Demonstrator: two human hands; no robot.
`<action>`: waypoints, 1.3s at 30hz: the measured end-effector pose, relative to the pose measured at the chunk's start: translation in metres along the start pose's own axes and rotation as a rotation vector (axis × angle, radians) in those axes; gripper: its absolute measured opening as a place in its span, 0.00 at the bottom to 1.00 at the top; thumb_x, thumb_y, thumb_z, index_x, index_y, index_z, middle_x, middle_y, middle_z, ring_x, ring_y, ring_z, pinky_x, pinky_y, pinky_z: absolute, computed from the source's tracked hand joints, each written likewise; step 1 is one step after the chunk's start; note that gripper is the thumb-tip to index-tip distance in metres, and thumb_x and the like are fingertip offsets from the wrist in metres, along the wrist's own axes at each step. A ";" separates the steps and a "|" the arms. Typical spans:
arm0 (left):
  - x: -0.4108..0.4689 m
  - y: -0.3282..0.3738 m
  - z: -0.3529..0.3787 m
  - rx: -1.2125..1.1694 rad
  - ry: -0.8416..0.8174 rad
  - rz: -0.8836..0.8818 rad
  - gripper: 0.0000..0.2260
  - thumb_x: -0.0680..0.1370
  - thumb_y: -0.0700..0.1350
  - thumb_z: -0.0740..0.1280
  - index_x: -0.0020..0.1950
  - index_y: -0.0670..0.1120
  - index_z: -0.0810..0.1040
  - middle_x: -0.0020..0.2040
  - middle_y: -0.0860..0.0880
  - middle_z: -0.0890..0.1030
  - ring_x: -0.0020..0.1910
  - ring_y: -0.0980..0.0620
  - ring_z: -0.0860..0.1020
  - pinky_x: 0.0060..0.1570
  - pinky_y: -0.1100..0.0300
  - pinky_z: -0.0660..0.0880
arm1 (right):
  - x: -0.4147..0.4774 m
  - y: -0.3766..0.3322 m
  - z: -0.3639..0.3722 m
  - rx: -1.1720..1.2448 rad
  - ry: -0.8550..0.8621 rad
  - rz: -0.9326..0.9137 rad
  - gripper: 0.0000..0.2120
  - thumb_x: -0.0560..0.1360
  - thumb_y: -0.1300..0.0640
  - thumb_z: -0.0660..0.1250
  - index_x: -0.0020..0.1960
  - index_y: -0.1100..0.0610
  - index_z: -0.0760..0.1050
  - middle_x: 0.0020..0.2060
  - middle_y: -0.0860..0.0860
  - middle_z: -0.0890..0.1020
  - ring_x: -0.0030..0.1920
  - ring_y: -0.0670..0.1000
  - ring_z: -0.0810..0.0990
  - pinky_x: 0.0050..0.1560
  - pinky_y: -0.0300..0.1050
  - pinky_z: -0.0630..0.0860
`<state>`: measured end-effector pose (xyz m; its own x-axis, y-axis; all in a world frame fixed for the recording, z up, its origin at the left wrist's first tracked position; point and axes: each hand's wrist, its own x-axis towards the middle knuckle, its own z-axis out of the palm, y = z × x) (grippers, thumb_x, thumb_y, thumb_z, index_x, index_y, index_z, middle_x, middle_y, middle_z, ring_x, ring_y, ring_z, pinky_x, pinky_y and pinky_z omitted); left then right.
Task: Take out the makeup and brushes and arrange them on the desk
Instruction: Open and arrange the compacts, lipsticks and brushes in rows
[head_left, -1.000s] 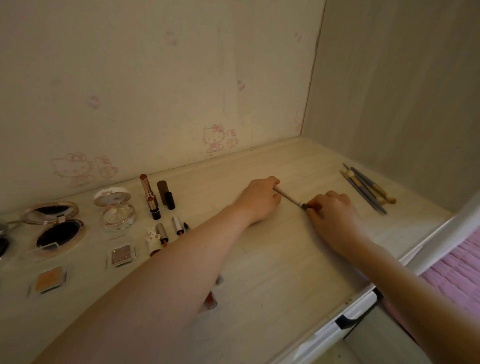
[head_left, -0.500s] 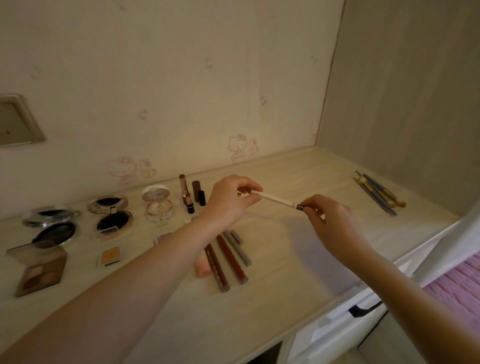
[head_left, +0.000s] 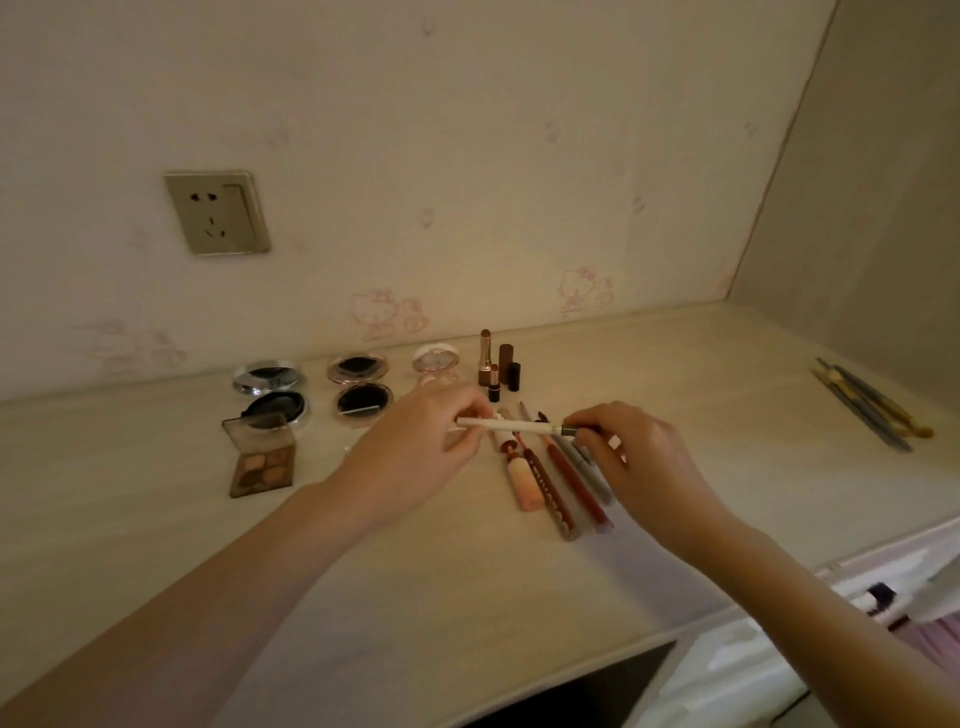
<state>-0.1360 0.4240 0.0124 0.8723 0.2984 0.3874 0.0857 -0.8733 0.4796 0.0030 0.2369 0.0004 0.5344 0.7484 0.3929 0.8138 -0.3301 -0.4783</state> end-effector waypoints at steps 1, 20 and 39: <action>-0.007 -0.004 -0.005 0.037 0.003 0.004 0.06 0.77 0.49 0.66 0.51 0.58 0.76 0.46 0.59 0.77 0.43 0.58 0.76 0.43 0.54 0.77 | 0.002 -0.007 0.006 -0.004 -0.007 -0.019 0.10 0.79 0.57 0.61 0.56 0.51 0.79 0.48 0.45 0.80 0.49 0.44 0.76 0.49 0.35 0.72; -0.079 -0.032 -0.022 0.421 0.077 0.038 0.06 0.77 0.41 0.68 0.54 0.46 0.78 0.48 0.49 0.80 0.45 0.49 0.79 0.40 0.53 0.77 | 0.003 -0.075 0.094 0.106 -0.033 -0.137 0.10 0.79 0.54 0.62 0.58 0.47 0.76 0.49 0.37 0.74 0.49 0.36 0.71 0.49 0.26 0.68; -0.094 -0.036 -0.009 0.538 0.199 0.096 0.08 0.75 0.49 0.67 0.42 0.45 0.80 0.31 0.50 0.77 0.29 0.51 0.76 0.21 0.59 0.71 | -0.010 -0.071 0.109 -0.157 0.061 -0.421 0.15 0.74 0.62 0.70 0.60 0.57 0.79 0.49 0.50 0.80 0.52 0.50 0.75 0.52 0.37 0.69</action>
<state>-0.2251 0.4305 -0.0341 0.7852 0.2298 0.5750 0.2889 -0.9573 -0.0118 -0.0852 0.3155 -0.0550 0.1579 0.8022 0.5757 0.9855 -0.0910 -0.1435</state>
